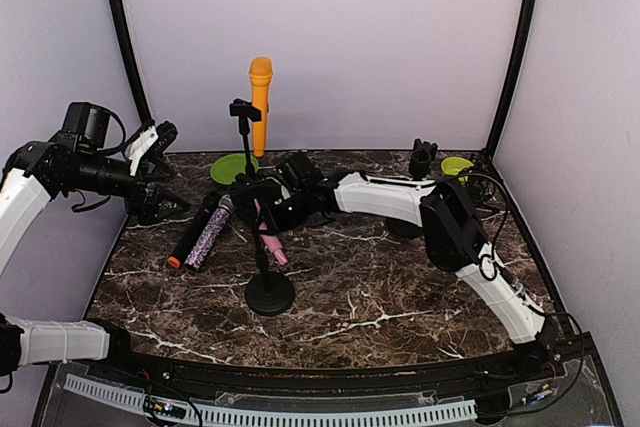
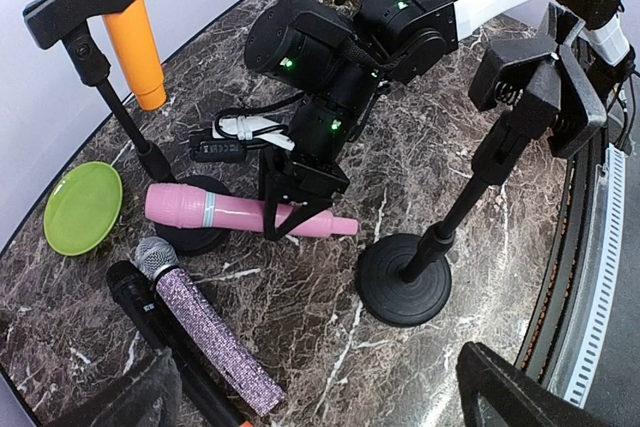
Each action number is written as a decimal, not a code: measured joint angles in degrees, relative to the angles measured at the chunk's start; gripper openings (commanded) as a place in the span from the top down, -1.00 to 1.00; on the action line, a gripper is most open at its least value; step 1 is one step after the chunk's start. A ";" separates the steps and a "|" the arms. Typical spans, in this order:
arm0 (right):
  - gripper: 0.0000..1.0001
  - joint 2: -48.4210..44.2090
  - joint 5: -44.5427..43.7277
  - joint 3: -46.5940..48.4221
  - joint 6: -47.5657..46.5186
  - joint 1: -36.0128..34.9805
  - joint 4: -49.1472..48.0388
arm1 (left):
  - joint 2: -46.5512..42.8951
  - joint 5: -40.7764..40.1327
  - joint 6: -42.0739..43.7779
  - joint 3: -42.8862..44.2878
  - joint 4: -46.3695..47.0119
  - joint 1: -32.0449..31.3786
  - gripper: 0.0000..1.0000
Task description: Remove the microphone from the stand
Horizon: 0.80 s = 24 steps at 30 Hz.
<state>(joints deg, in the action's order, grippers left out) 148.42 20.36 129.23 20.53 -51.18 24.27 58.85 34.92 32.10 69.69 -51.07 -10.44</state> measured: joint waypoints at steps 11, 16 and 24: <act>-0.03 3.15 4.39 0.00 8.66 0.24 -9.14 | 0.83 0.17 -0.44 0.00 0.17 0.00 -0.98; -0.13 3.67 6.10 -1.25 12.39 0.20 -13.90 | 1.03 0.15 -0.44 0.00 0.17 0.00 -0.98; -0.12 3.45 8.85 -4.11 16.59 -0.37 -19.23 | 1.16 0.15 -0.85 -0.61 0.28 0.00 -0.98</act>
<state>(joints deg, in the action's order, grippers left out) 151.87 29.21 125.12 37.12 -51.55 5.04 60.01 35.07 31.24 69.08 -50.78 -10.44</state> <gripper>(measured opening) 0.564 0.989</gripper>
